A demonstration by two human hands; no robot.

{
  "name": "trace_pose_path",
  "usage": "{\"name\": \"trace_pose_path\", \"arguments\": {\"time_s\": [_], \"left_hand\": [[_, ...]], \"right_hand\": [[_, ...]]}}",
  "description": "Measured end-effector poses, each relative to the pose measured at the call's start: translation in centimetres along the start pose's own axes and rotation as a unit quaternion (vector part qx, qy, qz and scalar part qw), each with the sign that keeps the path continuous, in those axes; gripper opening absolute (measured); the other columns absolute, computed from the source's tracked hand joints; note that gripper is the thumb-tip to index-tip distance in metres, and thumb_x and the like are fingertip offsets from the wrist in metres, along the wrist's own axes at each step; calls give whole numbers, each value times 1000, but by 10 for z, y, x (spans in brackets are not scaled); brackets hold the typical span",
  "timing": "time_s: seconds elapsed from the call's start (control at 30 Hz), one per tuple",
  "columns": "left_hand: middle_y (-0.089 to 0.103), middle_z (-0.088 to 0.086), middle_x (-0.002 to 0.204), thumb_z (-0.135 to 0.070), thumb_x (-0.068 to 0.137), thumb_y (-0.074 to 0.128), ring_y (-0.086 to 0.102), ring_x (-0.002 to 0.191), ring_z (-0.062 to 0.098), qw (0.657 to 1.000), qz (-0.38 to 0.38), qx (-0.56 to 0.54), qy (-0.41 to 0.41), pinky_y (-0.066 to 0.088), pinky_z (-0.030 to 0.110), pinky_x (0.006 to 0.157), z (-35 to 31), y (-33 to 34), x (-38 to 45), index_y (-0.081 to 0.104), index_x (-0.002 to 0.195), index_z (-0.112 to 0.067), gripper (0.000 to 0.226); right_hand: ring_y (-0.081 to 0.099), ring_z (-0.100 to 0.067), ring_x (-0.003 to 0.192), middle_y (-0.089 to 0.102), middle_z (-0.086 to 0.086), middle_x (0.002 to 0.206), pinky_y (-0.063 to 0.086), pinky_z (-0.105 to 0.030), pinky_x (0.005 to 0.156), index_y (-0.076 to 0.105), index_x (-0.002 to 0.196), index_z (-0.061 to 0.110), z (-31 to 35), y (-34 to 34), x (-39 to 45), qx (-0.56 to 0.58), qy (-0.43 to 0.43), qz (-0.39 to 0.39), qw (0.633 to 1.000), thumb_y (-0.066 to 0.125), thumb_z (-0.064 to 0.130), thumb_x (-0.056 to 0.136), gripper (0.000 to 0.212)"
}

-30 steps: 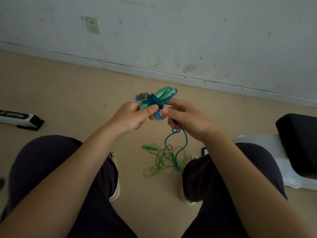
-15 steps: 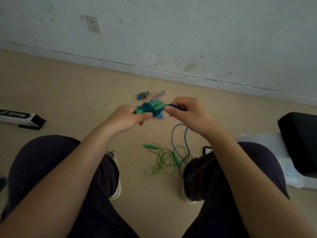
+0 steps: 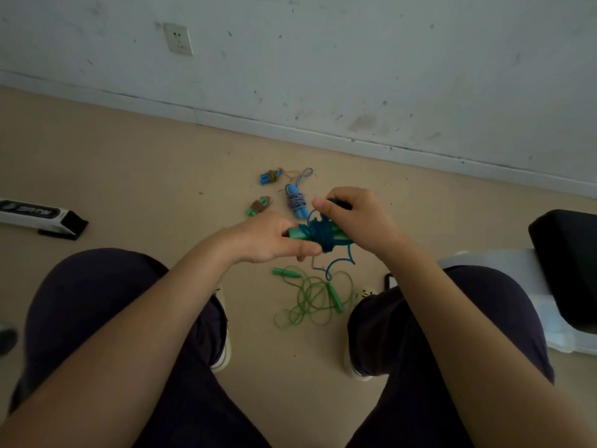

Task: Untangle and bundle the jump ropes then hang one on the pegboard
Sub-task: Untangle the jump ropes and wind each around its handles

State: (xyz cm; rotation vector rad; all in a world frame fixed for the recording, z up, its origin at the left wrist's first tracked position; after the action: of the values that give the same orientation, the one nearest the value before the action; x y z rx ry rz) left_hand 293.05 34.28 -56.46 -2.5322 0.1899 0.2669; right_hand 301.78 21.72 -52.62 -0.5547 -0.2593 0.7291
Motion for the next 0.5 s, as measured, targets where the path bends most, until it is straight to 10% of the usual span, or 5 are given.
{"name": "trace_pose_path", "arguments": {"time_s": [0.2,0.5], "left_hand": [[47,-19,43,-65,78,66,44,43,-4,999,-44,-17,20,34,10,49,-4,-5,-2,70,70,-32,34],[51,-17,44,-67,79,68,46,43,-3,996,-84,-38,7,35,10,48,-4,-10,-2,68,65,-34,36]], "right_hand": [[56,-11,55,61,-6,72,44,-24,50,56,97,19,-8,-2,1,110,56,9,992,69,31,91,19],[51,-9,43,55,8,51,37,-18,41,56,64,23,-11,1,2,133,61,-14,989,67,43,91,35]]}}
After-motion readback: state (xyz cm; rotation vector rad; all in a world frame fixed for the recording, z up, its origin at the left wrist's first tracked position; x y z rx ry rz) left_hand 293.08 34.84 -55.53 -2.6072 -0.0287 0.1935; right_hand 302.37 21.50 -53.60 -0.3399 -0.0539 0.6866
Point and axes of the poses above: each hand's wrist, its own x-axis towards the middle knuckle, its own y-axis out of the palm, z = x × y, the point moved 6 cm from there along x, towards the middle knuckle
